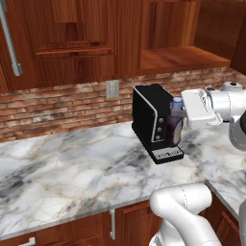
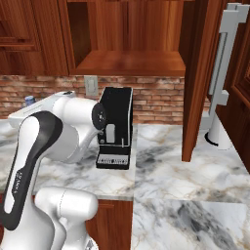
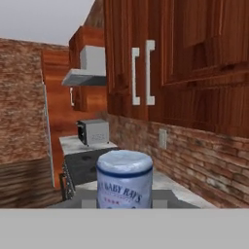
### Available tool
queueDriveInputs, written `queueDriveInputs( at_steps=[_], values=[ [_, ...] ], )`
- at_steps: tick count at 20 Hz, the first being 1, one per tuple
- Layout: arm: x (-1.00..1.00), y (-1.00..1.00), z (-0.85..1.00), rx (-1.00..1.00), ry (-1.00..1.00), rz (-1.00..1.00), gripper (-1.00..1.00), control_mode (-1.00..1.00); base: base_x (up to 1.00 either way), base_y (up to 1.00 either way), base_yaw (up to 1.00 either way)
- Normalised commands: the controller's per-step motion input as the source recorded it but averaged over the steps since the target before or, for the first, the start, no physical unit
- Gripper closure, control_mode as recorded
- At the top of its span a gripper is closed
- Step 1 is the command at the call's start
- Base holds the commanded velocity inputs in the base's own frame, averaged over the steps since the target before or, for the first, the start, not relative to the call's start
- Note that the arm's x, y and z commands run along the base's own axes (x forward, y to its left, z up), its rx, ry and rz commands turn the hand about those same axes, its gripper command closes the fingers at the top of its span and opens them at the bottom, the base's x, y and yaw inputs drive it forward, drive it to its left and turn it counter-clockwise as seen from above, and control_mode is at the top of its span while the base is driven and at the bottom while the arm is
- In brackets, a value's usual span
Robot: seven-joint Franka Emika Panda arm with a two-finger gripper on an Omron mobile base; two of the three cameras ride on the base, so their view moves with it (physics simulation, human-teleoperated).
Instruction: Take 2 condiments from the cabinet and move them on the counter near the stove.Make sure the condiments are lined up with each other, next to each other.
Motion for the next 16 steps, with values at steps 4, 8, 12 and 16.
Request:
queueDriveInputs(
  at_steps=[4, 8, 12, 16],
  values=[
    [-0.04, -0.03, -0.01, 0.00, 0.05, 0.00, 1.00, -1.00, 0.00, 0.00, 0.00],
    [0.00, 0.00, 0.00, 0.00, 0.00, 0.00, 1.00, 1.00, -0.93, -0.03, 0.00],
    [0.00, 0.00, 0.00, 0.00, 0.00, 0.00, 1.00, 1.00, -0.94, 0.45, 0.00],
    [0.00, 0.00, 0.00, 0.00, 0.00, 0.00, 1.00, 1.00, -0.20, 0.96, 0.01]
  ],
)
